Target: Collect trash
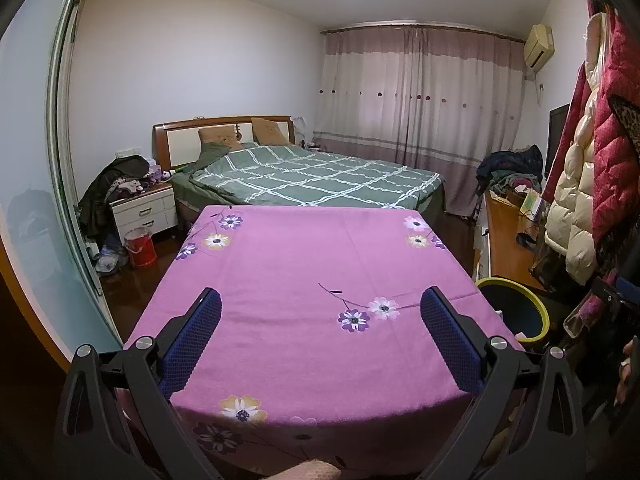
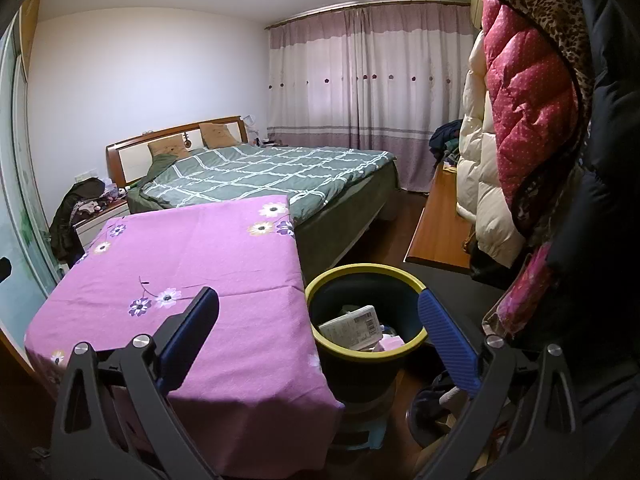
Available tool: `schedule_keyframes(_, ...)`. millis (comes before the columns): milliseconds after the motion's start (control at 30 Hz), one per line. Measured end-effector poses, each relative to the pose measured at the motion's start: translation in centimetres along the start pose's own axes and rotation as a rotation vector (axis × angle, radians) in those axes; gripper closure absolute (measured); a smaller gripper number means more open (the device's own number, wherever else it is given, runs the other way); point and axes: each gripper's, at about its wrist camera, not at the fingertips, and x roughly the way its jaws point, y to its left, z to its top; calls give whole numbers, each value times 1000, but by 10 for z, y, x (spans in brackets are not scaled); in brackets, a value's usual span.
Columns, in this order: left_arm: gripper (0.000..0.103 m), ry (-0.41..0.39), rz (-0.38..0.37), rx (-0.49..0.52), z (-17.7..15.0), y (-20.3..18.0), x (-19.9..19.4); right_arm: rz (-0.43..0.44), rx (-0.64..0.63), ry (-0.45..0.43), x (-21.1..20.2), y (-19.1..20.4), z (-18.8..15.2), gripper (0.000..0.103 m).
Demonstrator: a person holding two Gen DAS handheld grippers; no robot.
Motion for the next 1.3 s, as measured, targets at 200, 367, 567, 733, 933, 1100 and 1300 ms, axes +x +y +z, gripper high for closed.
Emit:
schedule_keyframes(200, 5, 2, -2, -2, -1, 0, 1, -1, 0, 1, 0, 1, 0, 8)
schedule_keyframes(367, 5, 8, -12, -7, -2, 3, 3, 1, -1, 4, 0, 2, -1, 8)
schedule_keyframes(567, 5, 22, -19, 0, -4, 2, 5, 1, -2, 6, 0, 2, -1, 8)
schedule_keyframes(733, 5, 23, -18, 0, -4, 0, 6, 4, -4, 9, 0, 4, -2, 8)
schedule_keyframes(933, 5, 30, -27, -1, -4, -1, 7, 4, -5, 12, 1, 6, -4, 8)
schedule_keyframes(1100, 5, 36, -36, -2, -4, -2, 8, 4, -4, 13, 2, 7, -4, 8)
schedule_keyframes(1300, 5, 36, -35, 2, -4, -2, 8, 5, -5, 13, 2, 6, -3, 8)
